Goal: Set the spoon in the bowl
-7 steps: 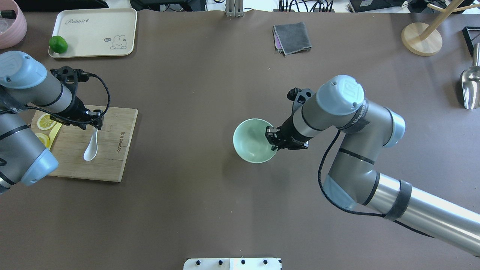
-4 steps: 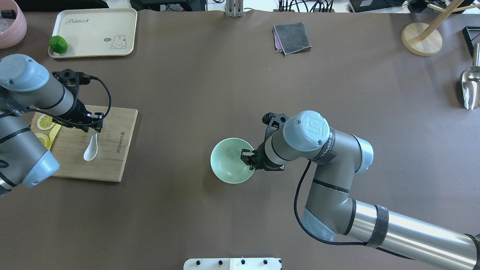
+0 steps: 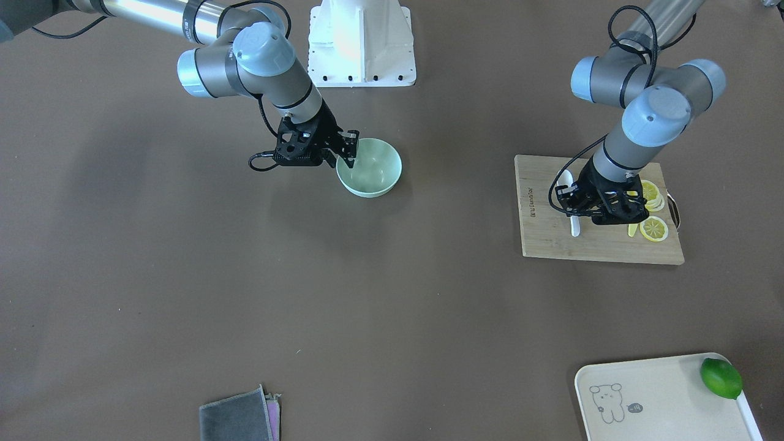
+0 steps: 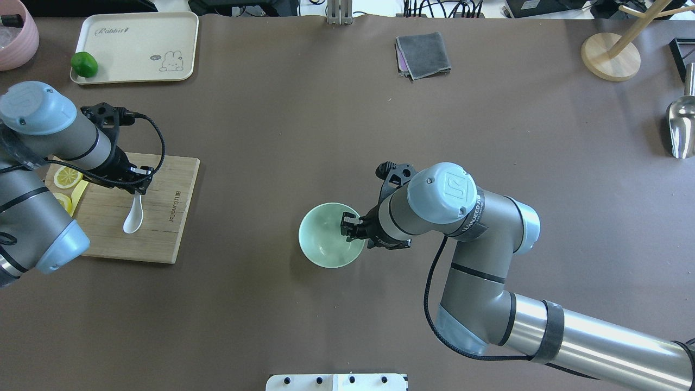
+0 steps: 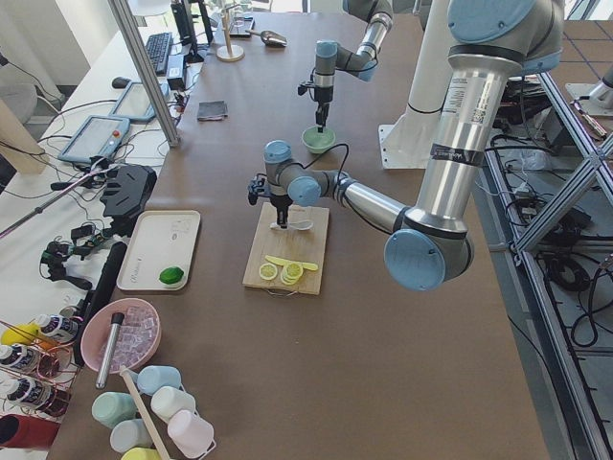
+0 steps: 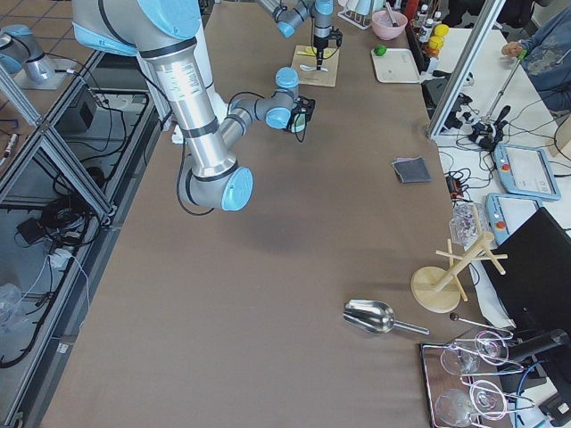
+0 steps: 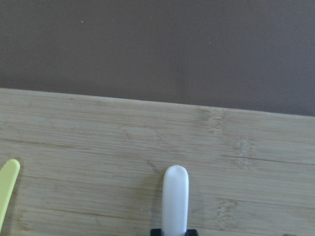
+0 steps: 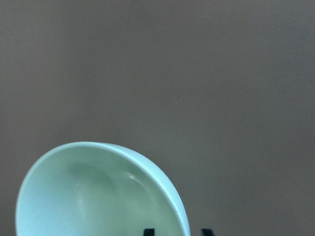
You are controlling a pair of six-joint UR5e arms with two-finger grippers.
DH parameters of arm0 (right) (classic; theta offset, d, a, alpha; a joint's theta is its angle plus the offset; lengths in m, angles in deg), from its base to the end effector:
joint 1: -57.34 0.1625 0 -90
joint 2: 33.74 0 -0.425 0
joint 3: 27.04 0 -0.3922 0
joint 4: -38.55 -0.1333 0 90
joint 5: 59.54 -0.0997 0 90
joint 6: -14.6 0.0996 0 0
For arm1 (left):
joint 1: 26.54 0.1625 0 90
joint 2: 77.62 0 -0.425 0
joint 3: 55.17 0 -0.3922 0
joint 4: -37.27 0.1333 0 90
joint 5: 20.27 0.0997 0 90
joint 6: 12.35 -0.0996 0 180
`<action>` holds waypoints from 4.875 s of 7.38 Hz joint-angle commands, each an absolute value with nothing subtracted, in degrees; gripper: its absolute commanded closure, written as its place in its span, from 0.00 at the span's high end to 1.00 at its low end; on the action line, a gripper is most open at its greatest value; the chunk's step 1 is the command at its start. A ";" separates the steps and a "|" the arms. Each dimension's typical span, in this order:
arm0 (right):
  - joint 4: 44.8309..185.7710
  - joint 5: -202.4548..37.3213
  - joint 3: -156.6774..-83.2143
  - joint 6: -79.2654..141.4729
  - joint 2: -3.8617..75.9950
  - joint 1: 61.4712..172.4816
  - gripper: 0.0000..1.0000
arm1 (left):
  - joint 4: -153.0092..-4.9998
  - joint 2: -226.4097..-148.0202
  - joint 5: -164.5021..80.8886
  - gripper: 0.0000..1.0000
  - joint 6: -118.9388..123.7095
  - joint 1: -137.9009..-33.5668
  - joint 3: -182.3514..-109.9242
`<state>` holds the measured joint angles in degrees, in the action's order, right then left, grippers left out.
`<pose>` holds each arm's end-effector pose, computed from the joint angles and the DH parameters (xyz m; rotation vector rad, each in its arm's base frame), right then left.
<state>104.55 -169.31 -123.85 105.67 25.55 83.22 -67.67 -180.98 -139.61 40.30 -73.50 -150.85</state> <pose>-0.5486 -0.3768 0.2461 -0.0757 -1.1058 0.2362 0.3478 -0.4963 0.4643 0.0208 0.7626 -0.0077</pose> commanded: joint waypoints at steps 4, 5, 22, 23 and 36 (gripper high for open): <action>105.70 -180.47 -136.20 94.29 44.45 100.73 1.00 | -66.17 -192.89 -146.04 0.00 53.59 -72.86 -157.38; 105.70 -182.14 -136.11 89.27 47.44 103.46 1.00 | -66.17 -196.59 -145.96 0.00 59.23 -70.68 -157.56; 106.92 -194.72 -122.17 23.54 66.37 143.09 1.00 | -65.56 -170.36 -152.72 0.99 -4.25 -103.43 -155.28; 111.63 -194.55 -121.79 17.22 66.02 145.74 1.00 | -61.82 -170.17 -152.81 0.99 -4.43 -104.66 -155.62; 119.59 -194.46 -123.37 10.12 64.87 149.45 1.00 | -54.13 -166.04 -152.99 0.99 -12.96 -109.24 -157.91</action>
<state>119.66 -194.45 -123.36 10.18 64.88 149.36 -54.06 -166.00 -152.84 -12.90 -109.07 -157.18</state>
